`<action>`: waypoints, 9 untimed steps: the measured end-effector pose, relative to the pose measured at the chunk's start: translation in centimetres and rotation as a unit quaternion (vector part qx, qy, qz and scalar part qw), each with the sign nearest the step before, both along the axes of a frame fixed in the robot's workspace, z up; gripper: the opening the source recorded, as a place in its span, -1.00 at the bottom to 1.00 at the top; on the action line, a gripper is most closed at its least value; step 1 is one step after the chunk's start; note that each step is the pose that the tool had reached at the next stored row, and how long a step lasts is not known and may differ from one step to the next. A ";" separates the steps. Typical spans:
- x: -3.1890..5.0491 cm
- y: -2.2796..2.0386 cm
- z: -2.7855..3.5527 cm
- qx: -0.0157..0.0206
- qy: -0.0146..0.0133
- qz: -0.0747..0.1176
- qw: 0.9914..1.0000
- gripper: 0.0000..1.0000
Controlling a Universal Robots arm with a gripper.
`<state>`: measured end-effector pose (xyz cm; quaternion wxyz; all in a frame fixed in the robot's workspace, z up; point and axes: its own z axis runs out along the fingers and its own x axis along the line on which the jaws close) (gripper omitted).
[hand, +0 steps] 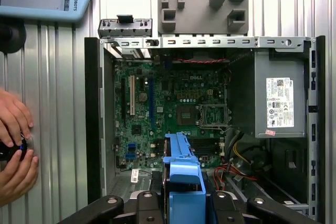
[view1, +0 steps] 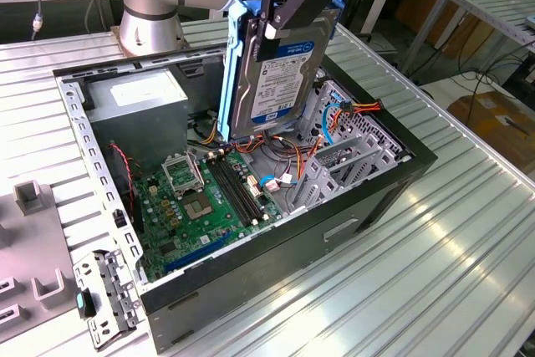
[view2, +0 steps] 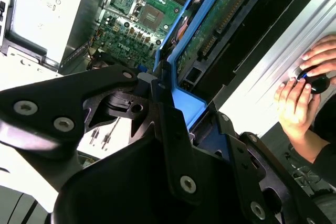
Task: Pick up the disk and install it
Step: 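Insert the disk into the insertion slot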
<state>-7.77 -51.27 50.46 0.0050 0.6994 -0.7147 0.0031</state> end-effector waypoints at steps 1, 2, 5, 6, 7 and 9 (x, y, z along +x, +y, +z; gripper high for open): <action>0.00 0.00 0.00 0.000 0.000 0.000 1.000 -0.26; 0.00 0.00 0.00 0.000 0.000 0.000 1.000 -0.26; 0.01 0.00 0.00 0.000 0.000 0.000 1.000 -0.26; 0.01 0.00 0.00 0.000 0.000 0.000 1.000 -0.26; 0.01 0.00 0.00 0.000 0.000 0.000 1.000 -0.26; 0.03 0.00 0.00 0.000 0.000 0.000 1.000 -0.26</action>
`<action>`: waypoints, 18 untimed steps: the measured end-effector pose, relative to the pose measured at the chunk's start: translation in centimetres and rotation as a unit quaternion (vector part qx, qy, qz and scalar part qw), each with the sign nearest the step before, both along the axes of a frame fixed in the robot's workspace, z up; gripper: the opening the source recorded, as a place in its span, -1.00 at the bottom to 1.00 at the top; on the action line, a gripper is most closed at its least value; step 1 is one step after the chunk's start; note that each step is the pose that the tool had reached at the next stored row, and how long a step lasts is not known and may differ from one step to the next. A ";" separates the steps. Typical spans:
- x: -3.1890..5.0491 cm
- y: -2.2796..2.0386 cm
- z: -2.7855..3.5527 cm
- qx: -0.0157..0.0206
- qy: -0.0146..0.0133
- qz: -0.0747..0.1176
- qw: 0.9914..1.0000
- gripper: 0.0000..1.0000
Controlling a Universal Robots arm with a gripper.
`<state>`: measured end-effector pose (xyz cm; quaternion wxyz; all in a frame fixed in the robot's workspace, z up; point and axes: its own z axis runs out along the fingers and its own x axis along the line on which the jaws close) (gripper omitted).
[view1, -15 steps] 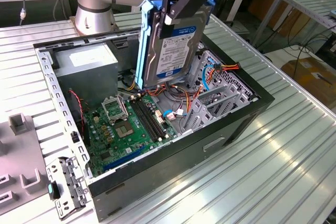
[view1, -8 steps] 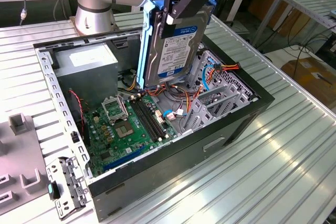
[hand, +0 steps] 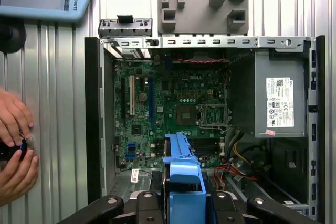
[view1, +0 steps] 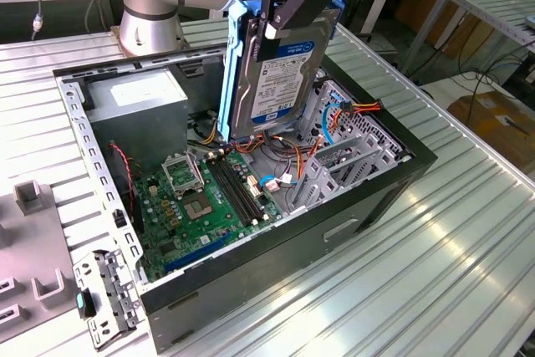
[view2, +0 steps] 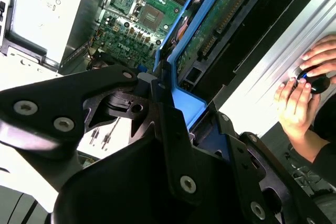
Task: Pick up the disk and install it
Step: 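Insert the disk into the insertion slot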
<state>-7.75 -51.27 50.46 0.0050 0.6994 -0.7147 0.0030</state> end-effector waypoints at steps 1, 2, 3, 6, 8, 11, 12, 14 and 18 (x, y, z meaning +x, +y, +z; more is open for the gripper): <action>0.16 0.01 0.00 0.000 0.000 0.000 1.000 -0.26; 0.41 0.01 0.00 0.000 0.000 0.000 1.000 -0.26; 0.62 -0.01 0.00 0.000 0.000 0.000 1.000 -0.26; 1.25 -0.13 -0.01 0.000 0.000 0.000 1.000 -0.26; 1.41 -0.25 -0.02 0.000 0.000 0.000 1.000 -0.26; 1.53 -0.47 -0.03 0.000 0.000 0.000 1.000 -0.26; 1.56 -0.57 -0.03 0.000 0.000 0.000 1.000 -0.26; 1.66 -0.88 -0.04 0.000 0.000 0.000 1.000 -0.26; 1.97 -1.22 -0.06 0.000 0.000 0.000 1.000 -0.26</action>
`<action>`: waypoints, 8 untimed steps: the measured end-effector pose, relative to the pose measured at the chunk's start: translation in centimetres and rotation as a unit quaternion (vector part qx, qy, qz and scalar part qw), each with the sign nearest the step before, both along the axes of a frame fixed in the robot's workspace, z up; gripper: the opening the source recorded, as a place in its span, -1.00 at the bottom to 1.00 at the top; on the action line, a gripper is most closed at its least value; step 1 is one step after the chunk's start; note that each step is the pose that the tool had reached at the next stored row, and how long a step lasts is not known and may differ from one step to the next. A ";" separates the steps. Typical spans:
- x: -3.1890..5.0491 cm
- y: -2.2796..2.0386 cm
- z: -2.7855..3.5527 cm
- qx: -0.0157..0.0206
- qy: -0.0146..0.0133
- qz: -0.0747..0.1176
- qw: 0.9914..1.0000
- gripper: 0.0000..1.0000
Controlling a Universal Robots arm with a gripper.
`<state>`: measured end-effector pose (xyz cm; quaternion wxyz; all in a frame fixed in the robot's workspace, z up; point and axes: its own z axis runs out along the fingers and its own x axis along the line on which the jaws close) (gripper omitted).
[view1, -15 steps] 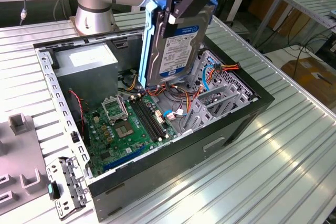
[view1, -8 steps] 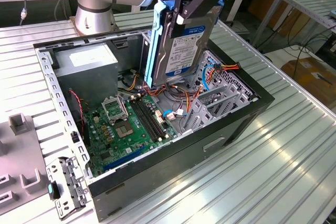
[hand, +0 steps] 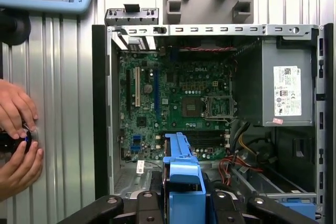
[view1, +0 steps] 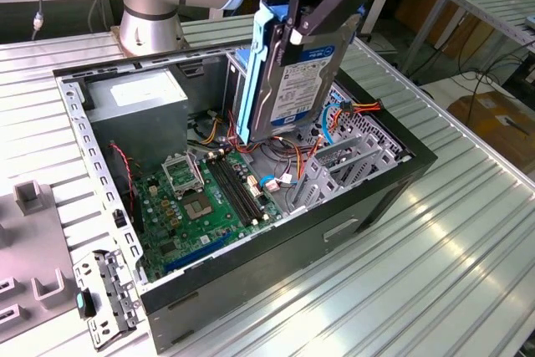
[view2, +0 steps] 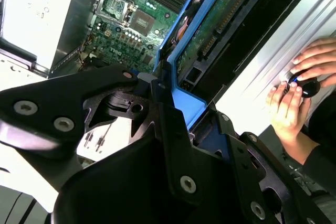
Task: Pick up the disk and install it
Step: 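Insert the disk into the insertion slot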
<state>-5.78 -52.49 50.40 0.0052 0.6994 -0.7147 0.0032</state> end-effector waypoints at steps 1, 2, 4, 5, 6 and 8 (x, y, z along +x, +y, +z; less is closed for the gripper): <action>0.22 -0.03 0.00 0.000 0.000 0.000 1.000 -0.26; 0.43 -0.05 0.00 0.000 0.000 0.000 1.000 -0.26; 0.96 -0.07 -0.02 0.000 0.000 0.000 1.000 -0.26; 1.28 -0.07 -0.01 0.000 0.000 0.000 1.000 -0.26; 1.49 -0.07 -0.02 0.000 0.000 0.000 1.000 -0.26; 1.95 -0.07 -0.02 0.000 0.000 0.000 1.000 -0.26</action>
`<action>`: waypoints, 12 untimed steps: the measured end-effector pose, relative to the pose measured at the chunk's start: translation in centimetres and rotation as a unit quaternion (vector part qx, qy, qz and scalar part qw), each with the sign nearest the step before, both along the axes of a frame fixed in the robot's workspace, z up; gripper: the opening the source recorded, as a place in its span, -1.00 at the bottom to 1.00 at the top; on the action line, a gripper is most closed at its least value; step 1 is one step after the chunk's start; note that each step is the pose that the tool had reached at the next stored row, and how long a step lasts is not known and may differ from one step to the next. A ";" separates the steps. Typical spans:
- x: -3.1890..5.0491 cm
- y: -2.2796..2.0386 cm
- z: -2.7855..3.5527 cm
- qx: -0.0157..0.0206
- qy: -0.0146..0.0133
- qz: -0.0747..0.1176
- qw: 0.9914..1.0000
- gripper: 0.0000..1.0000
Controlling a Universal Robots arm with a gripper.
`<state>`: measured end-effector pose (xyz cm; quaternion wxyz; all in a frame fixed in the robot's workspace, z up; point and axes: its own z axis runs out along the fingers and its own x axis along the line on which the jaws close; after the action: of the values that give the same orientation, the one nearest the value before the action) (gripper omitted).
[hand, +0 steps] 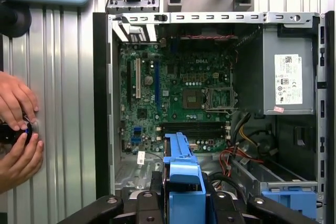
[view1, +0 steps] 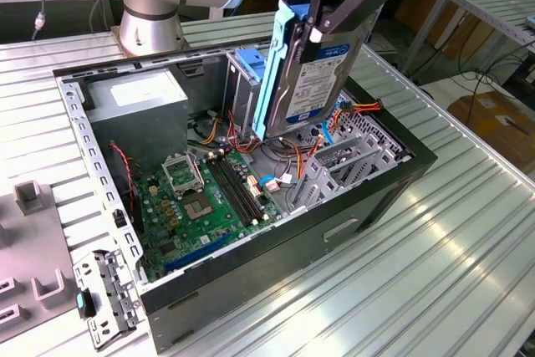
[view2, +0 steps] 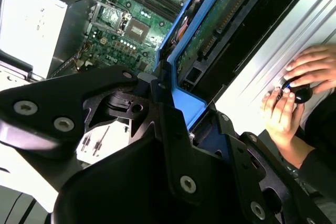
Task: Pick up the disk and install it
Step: 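Insert the disk into the insertion slot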
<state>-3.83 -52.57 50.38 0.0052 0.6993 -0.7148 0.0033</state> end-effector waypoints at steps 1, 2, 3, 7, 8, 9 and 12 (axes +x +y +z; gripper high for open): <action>0.29 0.00 0.00 0.000 0.000 0.000 1.000 -0.26; 0.43 -0.02 0.00 0.000 0.000 0.000 1.000 -0.26; 0.54 -0.09 -0.01 0.000 0.000 0.000 1.000 -0.26; 0.85 -0.87 -0.18 0.000 0.000 0.000 1.000 -0.26; 0.94 -1.08 -0.25 0.000 0.000 0.000 1.000 -0.26; 1.06 -1.30 -0.33 0.000 0.000 0.000 1.000 -0.26; 1.48 -1.72 -0.57 0.000 0.000 -0.001 1.000 -0.26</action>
<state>-2.35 -54.29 49.81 0.0052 0.6988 -0.7153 0.0033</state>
